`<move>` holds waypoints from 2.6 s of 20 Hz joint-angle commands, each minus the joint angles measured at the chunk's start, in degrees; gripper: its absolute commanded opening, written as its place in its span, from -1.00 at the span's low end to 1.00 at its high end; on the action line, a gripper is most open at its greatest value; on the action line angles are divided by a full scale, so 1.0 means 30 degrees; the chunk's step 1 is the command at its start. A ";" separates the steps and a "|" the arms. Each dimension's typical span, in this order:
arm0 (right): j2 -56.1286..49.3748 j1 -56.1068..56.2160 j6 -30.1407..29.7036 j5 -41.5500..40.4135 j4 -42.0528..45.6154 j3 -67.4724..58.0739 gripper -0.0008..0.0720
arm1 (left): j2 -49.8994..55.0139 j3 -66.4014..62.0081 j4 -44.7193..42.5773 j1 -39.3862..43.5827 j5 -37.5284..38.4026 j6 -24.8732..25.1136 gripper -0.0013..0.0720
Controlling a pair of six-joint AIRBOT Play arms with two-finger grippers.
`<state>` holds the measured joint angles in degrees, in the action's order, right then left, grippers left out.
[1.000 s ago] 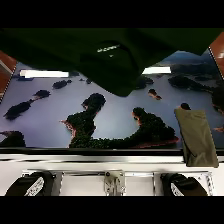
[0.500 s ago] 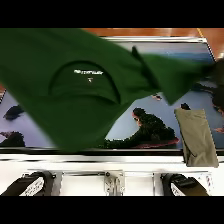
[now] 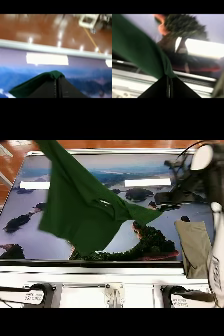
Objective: Fold the shirts.
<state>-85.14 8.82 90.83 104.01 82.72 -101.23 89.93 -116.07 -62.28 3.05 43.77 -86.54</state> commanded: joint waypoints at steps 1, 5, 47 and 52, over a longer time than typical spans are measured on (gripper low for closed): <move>-0.3271 -0.1530 -0.0357 -0.0168 -0.3024 -0.0022 -0.85 | 0.3971 0.0007 0.0568 0.2135 0.1355 0.0124 -0.87; -0.4860 -0.3075 -0.0335 -0.1953 -0.4255 -0.0022 -0.85 | 0.7533 0.0007 0.0576 0.3621 0.4328 -0.0233 -0.87; -0.4459 -0.3410 -0.2900 -0.1880 -0.4175 -0.0277 -0.85 | -0.8160 2.4691 0.9275 0.3417 0.0423 0.4794 -0.87; -0.0525 -0.4707 -0.2674 -0.4138 -0.4597 -0.4641 -0.85 | -1.3253 1.3296 0.4408 0.1049 0.0328 0.3089 -0.87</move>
<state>-92.79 -3.33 82.85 96.23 70.61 -108.60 57.47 -58.96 -41.41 9.61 45.84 -75.24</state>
